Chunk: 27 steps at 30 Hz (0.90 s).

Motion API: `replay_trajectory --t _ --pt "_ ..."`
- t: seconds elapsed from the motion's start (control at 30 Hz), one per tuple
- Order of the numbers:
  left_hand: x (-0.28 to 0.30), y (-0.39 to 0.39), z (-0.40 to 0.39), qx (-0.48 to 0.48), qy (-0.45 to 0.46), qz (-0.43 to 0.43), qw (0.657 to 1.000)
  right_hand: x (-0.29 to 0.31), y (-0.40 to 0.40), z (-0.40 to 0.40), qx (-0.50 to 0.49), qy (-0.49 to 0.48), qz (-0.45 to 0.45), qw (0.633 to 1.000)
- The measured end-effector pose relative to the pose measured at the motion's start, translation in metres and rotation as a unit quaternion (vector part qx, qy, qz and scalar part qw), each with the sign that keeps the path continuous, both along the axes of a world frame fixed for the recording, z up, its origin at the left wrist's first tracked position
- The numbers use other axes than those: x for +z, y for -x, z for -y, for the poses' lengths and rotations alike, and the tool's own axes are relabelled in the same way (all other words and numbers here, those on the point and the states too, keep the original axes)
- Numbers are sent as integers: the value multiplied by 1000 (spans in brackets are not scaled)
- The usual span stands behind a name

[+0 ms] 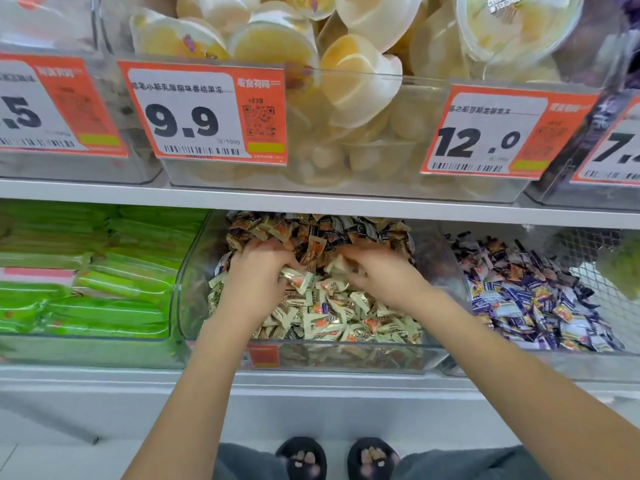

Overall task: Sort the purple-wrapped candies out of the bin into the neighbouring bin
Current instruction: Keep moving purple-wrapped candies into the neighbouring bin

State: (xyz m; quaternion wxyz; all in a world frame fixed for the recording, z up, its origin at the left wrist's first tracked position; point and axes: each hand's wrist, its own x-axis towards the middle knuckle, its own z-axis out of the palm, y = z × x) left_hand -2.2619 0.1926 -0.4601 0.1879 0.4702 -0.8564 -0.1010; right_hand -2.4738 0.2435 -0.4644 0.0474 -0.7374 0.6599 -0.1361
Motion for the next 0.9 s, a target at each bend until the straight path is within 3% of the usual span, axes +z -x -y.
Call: replay_trajectory --t 0.13,0.23,0.3,0.4,0.63,0.77,0.9 --pt "2 -3 -4 -33 -13 -9 999 9 3 7 -79 0 -90 993" --pt "5 -6 -7 -56 -25 -37 997 16 -7 -3 38 39 22 998" --pt "7 -8 -11 -69 -43 -61 995 12 -19 -5 131 -79 61 986" --pt "6 -14 -13 -37 -32 -81 996 -3 -28 0 179 -212 3 961" --pt "4 -22 -11 -20 -56 -61 996 -15 -25 -5 201 -73 -17 977" --pt "2 -19 -14 -31 -92 -70 993 -16 -28 -12 171 -51 -10 984" --pt "1 -22 -25 -20 -90 -102 991 -6 -29 -23 82 -34 134 987"
